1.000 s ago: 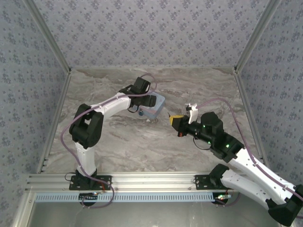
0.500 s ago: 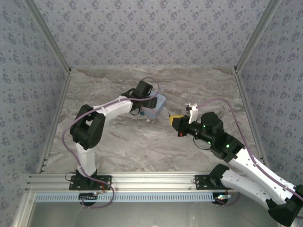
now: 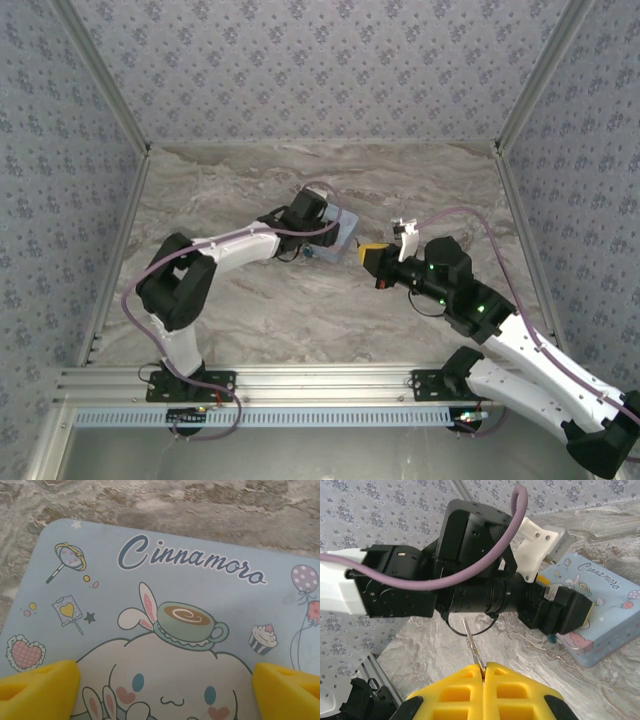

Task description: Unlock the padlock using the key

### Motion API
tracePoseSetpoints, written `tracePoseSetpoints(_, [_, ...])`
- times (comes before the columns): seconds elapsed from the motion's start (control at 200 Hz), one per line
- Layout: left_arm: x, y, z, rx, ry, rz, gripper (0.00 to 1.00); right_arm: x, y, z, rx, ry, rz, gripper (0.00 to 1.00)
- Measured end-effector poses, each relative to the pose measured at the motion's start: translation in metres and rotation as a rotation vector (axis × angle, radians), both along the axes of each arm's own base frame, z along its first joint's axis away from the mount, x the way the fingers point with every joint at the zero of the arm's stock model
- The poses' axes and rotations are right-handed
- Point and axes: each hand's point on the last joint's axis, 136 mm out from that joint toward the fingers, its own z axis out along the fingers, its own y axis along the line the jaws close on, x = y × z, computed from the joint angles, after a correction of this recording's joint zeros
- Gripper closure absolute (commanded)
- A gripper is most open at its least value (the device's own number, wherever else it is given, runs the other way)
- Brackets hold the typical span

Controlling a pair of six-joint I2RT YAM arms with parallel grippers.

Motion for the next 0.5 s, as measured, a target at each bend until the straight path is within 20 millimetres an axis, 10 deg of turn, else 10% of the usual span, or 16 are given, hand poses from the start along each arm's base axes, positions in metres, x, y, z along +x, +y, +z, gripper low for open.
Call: tracePoseSetpoints(0.505, [-0.03, 0.004, 0.013, -0.034, 0.101, -0.041, 0.03, 0.0, 0.0, 0.0, 0.0, 0.0, 0.0, 1.0])
